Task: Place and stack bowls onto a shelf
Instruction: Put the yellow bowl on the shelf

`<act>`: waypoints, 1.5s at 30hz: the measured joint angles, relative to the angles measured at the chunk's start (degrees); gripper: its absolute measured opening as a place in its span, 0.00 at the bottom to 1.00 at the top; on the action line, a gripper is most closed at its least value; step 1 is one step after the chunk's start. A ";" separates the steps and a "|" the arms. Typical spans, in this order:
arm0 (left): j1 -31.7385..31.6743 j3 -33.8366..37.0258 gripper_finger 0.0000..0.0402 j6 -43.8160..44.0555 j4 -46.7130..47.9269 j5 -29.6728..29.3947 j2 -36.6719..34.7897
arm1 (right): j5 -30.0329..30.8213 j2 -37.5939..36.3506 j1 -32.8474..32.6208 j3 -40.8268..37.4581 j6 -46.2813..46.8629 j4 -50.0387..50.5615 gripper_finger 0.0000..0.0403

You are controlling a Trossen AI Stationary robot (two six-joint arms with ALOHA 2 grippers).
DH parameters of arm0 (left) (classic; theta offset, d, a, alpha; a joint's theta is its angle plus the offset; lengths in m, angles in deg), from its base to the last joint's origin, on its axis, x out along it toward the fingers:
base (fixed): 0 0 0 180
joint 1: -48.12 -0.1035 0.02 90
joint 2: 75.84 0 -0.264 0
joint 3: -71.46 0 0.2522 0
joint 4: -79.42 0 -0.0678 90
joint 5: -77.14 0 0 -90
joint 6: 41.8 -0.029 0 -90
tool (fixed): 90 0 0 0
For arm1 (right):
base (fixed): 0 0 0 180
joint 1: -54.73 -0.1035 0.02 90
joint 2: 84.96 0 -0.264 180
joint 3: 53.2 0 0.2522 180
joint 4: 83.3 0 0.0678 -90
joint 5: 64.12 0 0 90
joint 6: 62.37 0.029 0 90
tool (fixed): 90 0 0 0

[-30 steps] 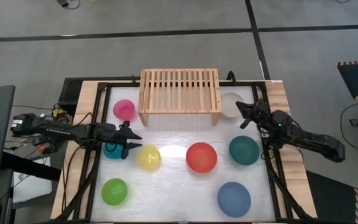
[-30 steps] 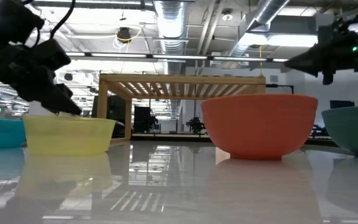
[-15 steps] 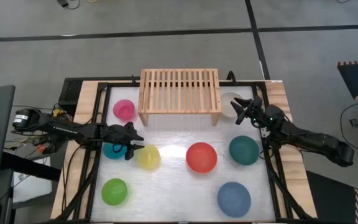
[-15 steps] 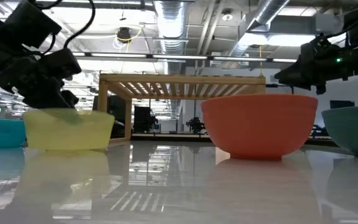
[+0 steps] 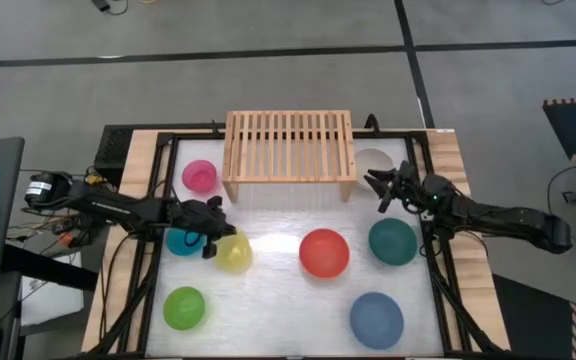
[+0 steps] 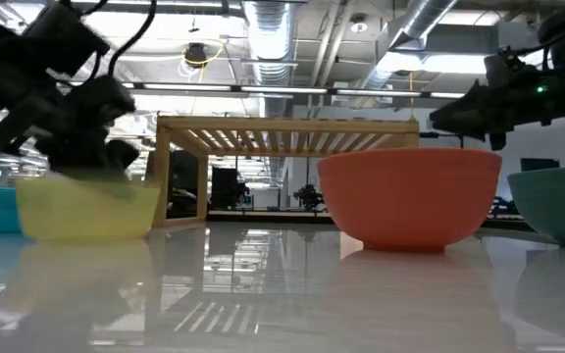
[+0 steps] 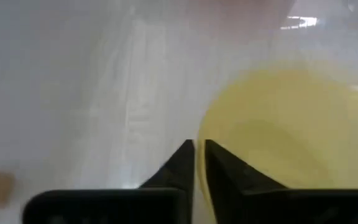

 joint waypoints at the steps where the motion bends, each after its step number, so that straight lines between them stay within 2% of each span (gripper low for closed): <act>1: 0.00 -1.16 0.02 -0.18 1.26 -0.04 0.00 | 0.45 0.00 -0.31 0.00 -0.02 -0.01 0.34; 6: -0.20 -9.08 0.00 -2.76 9.01 -2.70 0.79 | 2.05 -0.02 -0.81 0.66 -0.48 -0.13 0.26; 13: -5.76 -28.10 0.00 -3.76 22.67 -7.83 3.33 | 1.61 0.00 -2.24 4.14 -0.59 1.29 0.18; 19: -15.06 -43.80 0.00 -7.54 26.45 -9.25 6.23 | 1.59 0.02 -4.63 4.70 -0.36 2.03 0.16; 24: -25.08 -53.76 0.00 -9.42 29.67 -9.39 11.36 | 1.65 0.03 -6.46 4.70 -0.16 3.46 0.16; 29: -34.12 -58.12 0.00 -9.08 29.93 -4.76 18.99 | 3.31 0.07 -7.17 4.70 0.08 3.37 0.16; 35: -41.44 -59.38 0.00 -7.96 29.86 -0.86 26.51 | 5.97 0.07 -7.15 4.70 -0.17 4.46 0.17; 41: -45.96 -59.42 0.00 -7.80 31.22 5.05 27.81 | 6.19 0.07 -7.15 4.70 -0.24 7.52 0.25; 45: -47.43 -59.42 0.02 -7.74 32.04 6.00 26.78 | 6.65 0.06 -7.15 4.70 -0.16 7.78 0.34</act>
